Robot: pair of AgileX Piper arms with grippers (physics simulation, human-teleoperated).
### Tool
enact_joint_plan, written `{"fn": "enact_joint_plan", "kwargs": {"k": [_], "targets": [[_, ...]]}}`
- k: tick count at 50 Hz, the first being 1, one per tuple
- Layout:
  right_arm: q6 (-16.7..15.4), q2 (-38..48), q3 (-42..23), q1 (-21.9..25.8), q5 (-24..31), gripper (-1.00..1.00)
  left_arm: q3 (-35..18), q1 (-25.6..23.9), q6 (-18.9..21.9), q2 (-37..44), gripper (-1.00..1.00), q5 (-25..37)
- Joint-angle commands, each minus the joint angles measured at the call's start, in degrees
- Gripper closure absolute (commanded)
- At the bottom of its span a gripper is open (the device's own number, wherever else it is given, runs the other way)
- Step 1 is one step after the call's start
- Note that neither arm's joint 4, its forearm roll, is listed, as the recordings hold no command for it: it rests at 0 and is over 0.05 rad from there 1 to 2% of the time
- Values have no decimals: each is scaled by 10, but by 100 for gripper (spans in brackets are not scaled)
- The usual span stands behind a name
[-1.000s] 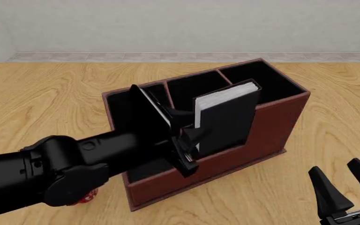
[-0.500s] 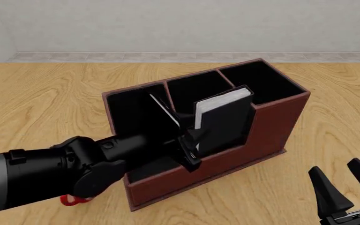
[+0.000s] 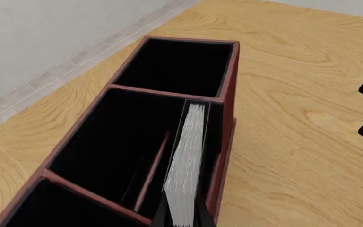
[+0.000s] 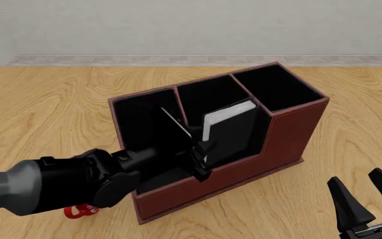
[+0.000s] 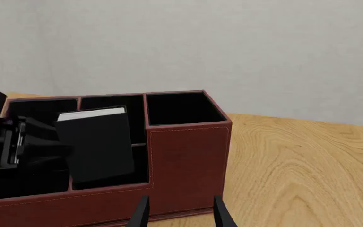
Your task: Pick up the book and place it in the back compartment of the caddy.
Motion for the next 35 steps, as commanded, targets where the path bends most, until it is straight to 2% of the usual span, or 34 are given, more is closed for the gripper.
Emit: {"fn": "enact_joint_plan", "kwargs": {"k": [1, 35], "targets": [[0, 0, 0, 0, 0, -100, -2, 9, 11, 13, 100, -20], [0, 0, 0, 0, 0, -100, -18, 1, 7, 53, 100, -44]]}}
